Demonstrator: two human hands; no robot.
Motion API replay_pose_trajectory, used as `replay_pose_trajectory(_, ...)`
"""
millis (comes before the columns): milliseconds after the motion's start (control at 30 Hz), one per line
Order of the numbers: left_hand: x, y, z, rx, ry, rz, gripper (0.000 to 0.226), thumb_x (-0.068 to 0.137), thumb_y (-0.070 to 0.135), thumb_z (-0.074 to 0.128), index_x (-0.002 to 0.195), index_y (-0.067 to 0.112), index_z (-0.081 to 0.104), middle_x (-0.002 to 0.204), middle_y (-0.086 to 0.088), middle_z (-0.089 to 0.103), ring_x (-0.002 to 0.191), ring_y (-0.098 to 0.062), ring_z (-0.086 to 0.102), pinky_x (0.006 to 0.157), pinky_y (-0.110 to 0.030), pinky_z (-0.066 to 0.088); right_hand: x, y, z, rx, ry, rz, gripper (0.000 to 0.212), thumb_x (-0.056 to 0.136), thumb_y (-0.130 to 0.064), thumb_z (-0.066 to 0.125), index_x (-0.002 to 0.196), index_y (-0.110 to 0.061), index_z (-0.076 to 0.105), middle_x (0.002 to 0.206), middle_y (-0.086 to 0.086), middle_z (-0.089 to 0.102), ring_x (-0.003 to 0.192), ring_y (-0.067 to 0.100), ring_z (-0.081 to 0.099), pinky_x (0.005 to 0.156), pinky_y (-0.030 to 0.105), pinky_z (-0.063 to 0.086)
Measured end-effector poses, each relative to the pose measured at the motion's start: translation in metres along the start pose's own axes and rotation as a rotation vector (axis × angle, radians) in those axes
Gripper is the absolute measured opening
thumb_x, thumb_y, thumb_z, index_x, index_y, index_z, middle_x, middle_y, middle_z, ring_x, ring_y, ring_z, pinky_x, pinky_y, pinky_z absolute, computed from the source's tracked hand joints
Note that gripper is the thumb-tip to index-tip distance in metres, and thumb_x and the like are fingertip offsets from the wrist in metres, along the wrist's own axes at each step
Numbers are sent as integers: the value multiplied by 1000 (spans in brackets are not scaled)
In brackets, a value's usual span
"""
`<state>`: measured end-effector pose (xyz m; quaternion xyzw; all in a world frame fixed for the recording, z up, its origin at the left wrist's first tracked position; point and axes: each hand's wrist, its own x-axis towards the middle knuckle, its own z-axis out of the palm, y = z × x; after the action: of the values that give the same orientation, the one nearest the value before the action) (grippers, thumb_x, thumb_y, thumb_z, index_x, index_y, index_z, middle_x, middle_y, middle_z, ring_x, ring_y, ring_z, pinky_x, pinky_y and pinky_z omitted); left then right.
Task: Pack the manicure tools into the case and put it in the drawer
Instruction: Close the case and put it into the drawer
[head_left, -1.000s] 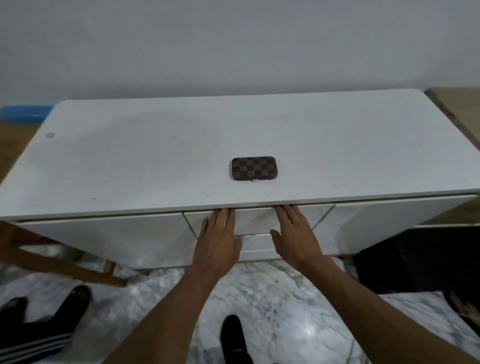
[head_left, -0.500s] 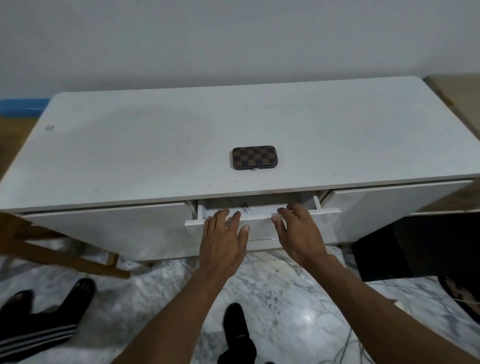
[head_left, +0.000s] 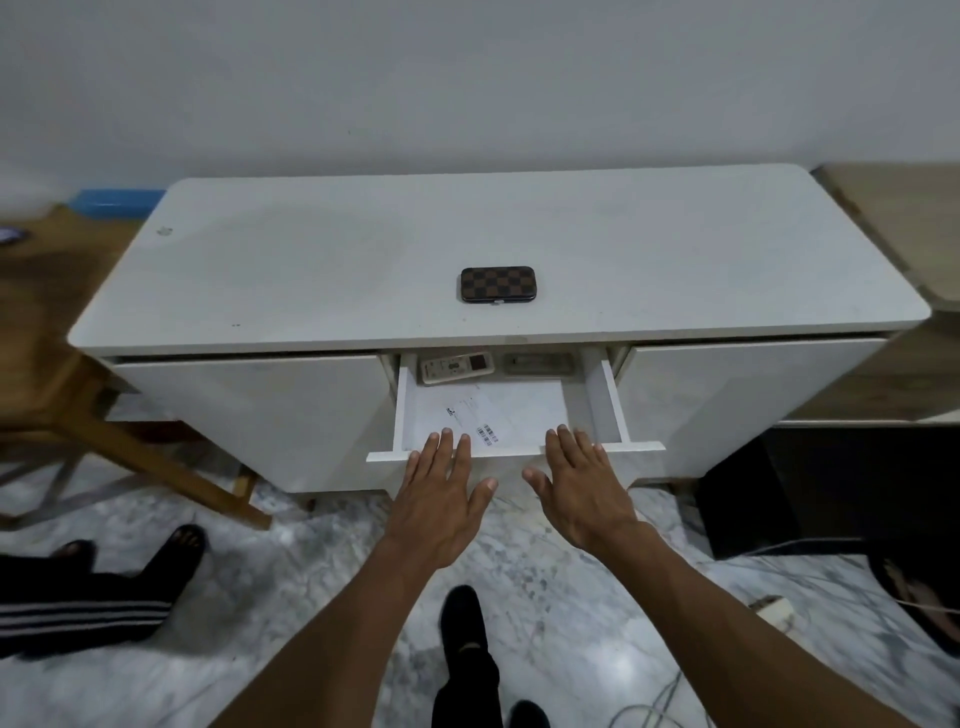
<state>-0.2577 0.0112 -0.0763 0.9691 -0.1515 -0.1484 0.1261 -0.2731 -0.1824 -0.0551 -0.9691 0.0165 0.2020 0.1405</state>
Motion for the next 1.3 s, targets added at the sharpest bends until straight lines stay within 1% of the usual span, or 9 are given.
replay_pose_trajectory(467, -42, 2, 17, 2, -2, 7, 104, 69, 76, -26, 154, 19, -4, 162, -4, -10, 147, -15, -15, 115, -32, -14, -41, -3, 17, -24, -18, -12, 69, 102, -51, 19, 154, -8, 3, 164, 9, -1, 151, 25, -7, 122, 38, -2)
replay_pose_trajectory(533, -43, 3, 14, -6, -2, 4, 97, 76, 75, -18, 154, 19, -2, 162, -5, -7, 148, -16, -12, 115, -32, -12, -42, -3, 16, -27, -17, -14, 69, 102, -50, 20, 154, -8, 4, 164, 9, 1, 151, 25, -5, 122, 38, -1)
replay_pose_trajectory(633, -45, 6, 9, 6, -30, -4, 72, 97, 60, 9, 154, 18, 0, 162, -6, -5, 149, -17, -10, 116, -32, -10, -43, -2, 13, -22, -35, -10, 69, 102, -50, 20, 154, -8, 6, 164, 10, 3, 152, 25, -1, 122, 39, 2)
replay_pose_trajectory(733, -48, 9, 5, 25, -48, -11, 68, 99, 56, 13, 154, 19, 1, 163, -6, -4, 149, -17, -8, 117, -33, -7, -44, -5, 8, -17, -62, 0, 69, 101, -51, 23, 154, -8, 11, 163, 10, 9, 151, 26, 5, 122, 40, 7)
replay_pose_trajectory(833, -47, 11, -2, 2, -37, -17, 68, 98, 56, 13, 154, 20, 2, 163, -8, -1, 149, -19, -4, 119, -35, -2, -44, -8, -4, 5, -75, 9, 65, 100, -52, 29, 147, -6, 29, 156, 12, 30, 146, 30, 24, 118, 43, 25)
replay_pose_trajectory(900, -41, 12, -12, -5, 25, -23, 72, 95, 61, 7, 154, 20, 3, 163, -8, 1, 149, -19, -2, 119, -35, -2, -41, -12, -20, 45, -54, 6, 59, 100, -49, 33, 141, -7, 37, 150, 12, 40, 141, 29, 33, 113, 43, 35)
replay_pose_trajectory(1000, -24, 12, -33, -22, 108, -12, 80, 89, 65, -3, 154, 19, 6, 163, -7, 2, 149, -20, -1, 119, -36, 0, -29, -21, -46, 53, 46, -25, 57, 100, -47, 36, 141, -8, 40, 148, 10, 43, 138, 29, 38, 111, 43, 38)
replay_pose_trajectory(1133, 21, 7, -67, -15, 215, 18, 64, 101, 51, 18, 154, 16, 11, 162, -8, 6, 149, -22, 3, 119, -39, 3, 7, -35, -84, 55, 186, -46, 50, 98, -44, 43, 136, -12, 46, 144, 9, 49, 131, 30, 46, 104, 42, 42)
replay_pose_trajectory(1300, 82, -3, -101, -2, 238, 53, 61, 103, 44, 22, 154, 13, 10, 163, -9, 4, 149, -22, 2, 120, -38, 2, 59, -49, -127, 30, 242, -48, 42, 97, -35, 46, 132, -10, 48, 138, 10, 52, 126, 31, 47, 100, 42, 43)
